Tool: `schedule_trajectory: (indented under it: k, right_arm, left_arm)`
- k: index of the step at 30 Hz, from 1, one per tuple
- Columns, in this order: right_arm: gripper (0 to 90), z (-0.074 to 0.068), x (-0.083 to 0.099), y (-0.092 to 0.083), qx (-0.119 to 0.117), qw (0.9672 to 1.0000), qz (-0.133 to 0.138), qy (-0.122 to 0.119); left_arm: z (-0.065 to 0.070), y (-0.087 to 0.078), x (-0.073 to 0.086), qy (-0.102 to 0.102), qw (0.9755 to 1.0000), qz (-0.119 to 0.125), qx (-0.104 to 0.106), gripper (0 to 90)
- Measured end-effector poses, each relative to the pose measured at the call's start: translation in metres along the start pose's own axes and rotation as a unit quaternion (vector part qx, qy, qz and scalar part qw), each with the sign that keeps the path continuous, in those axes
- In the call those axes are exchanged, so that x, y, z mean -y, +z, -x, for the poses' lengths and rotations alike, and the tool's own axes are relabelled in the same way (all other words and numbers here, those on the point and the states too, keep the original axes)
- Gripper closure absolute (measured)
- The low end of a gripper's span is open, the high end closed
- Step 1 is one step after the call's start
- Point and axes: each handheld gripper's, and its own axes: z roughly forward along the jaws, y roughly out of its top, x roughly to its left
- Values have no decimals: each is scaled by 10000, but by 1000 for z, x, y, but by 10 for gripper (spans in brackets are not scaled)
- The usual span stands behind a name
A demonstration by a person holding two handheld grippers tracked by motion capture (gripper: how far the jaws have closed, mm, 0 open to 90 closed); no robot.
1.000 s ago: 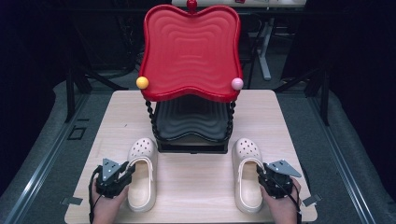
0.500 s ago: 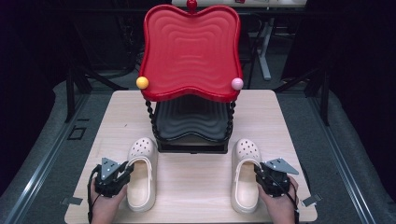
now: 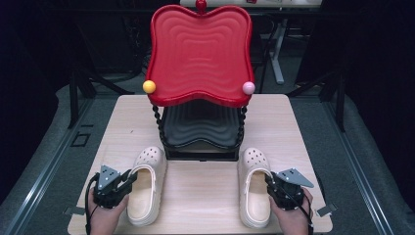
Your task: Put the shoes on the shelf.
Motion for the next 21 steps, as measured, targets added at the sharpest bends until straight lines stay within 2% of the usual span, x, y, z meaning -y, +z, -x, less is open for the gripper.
schedule_trajectory:
  k: [4,7,11,15,21]
  right_arm:
    - [754,-4,-7,-14,45,9997,160,-161]
    - [754,-8,-16,-27,-1,9991,354,-228]
    - [754,-10,-21,-35,-44,9986,430,-312]
    - [754,-15,-27,-46,-89,9976,572,-377]
    - [754,-18,-31,-51,-146,9968,653,-433]
  left_arm:
    - [0,-13,-10,105,9999,94,-26,755]
    - [-2,-24,-12,75,9998,180,-9,755]
    - [-4,-38,-13,83,9996,278,-11,755]
    - [-3,-44,-15,65,9993,368,29,755]
    - [5,-49,-20,162,9986,494,124,756]
